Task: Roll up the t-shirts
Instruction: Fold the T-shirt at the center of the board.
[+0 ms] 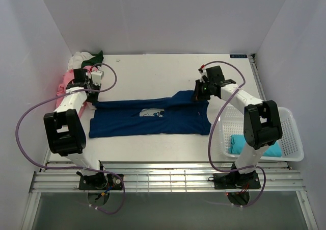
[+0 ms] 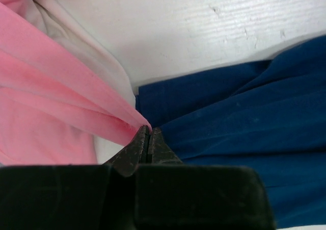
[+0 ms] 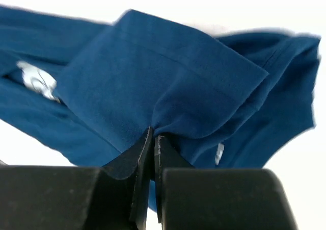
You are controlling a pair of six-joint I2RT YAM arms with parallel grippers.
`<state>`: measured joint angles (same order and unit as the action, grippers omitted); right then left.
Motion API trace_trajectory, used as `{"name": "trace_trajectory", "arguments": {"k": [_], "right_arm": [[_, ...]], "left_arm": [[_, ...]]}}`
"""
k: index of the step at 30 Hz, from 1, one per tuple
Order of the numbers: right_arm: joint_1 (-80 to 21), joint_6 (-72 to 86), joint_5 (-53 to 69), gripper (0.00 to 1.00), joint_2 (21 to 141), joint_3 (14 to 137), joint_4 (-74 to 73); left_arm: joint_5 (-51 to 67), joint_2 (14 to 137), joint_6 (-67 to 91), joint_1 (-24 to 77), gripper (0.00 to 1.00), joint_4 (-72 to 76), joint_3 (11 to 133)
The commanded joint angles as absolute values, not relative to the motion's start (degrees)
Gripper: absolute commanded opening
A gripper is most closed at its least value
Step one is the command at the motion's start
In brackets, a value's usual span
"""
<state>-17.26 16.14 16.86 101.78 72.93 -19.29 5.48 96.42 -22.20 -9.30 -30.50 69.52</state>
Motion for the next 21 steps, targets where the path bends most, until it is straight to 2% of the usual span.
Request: {"name": "trace_trajectory", "arguments": {"k": [1,13,15,18,21], "right_arm": [[-17.2,17.6,17.7,0.08,98.7,67.6,-15.7],[-19.0,18.9,15.7,0.09,98.1,58.8,-14.6],[-19.1,19.6,15.4,0.16,98.6,58.6,-14.9],[-19.2,18.6,13.5,0.4,98.0,59.8,-16.6],[-19.1,15.2,11.4,0.48,96.7,62.7,-19.9]], "left_arm": [[5.4,93.1,-24.1,-9.3,0.0,-31.6,67.6],[1.8,93.4,-28.8,-9.5,0.0,-28.7,61.9],[1.3,94.6,-29.2,-9.5,0.0,-28.1,61.3],[1.2,95.2,-30.3,-9.5,0.0,-28.1,61.3],[3.9,94.3,-31.6,-9.4,0.0,-27.4,61.0]]}}
